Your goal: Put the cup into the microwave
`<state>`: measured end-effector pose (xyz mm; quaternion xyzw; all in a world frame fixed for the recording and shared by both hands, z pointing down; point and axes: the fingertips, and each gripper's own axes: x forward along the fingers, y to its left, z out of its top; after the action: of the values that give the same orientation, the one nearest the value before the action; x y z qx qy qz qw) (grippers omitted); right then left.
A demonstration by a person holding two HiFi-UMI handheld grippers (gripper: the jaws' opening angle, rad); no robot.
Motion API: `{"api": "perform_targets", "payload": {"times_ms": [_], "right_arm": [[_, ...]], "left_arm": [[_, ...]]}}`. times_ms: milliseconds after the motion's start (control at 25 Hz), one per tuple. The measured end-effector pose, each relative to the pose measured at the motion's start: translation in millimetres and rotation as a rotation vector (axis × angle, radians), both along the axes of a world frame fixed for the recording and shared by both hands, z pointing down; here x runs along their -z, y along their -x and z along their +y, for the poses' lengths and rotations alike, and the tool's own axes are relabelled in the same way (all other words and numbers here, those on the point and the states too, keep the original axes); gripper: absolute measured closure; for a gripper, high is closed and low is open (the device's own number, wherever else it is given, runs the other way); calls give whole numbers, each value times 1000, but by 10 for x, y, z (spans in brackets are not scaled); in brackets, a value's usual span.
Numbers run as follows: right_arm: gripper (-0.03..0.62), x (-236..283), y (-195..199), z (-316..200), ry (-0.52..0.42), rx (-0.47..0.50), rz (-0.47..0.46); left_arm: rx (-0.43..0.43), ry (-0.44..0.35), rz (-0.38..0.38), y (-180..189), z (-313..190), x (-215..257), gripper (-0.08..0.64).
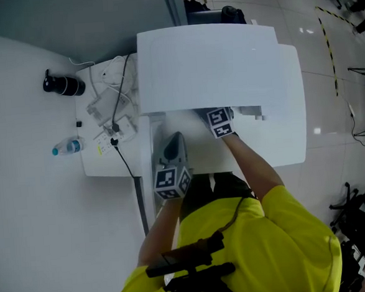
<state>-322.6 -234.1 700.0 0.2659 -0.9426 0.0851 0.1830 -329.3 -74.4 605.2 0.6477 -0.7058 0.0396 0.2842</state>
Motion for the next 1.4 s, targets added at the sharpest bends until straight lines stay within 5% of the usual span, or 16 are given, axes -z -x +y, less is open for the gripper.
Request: {"api": "perform_targets", "payload": {"times_ms": [280, 560, 800, 1200, 1400], "right_arm": [[86, -18, -47, -66, 7, -43, 1], [61, 143, -602, 530, 196, -69, -57], [220, 1371, -1202, 1267, 140, 6, -180], [589, 2674, -2114, 1366, 42, -213, -285], [589, 2862, -2209, 1424, 1, -214, -313]], "left_arm": [[-27, -2, -6, -9, -17, -9, 566], [-52, -10, -7, -69, -28, 106, 567], [-91, -81, 2, -205, 97, 614, 566], [-136, -240, -6, -483, 433, 1574, 566], [-150, -272, 20, -579, 487, 1720, 566]]}}
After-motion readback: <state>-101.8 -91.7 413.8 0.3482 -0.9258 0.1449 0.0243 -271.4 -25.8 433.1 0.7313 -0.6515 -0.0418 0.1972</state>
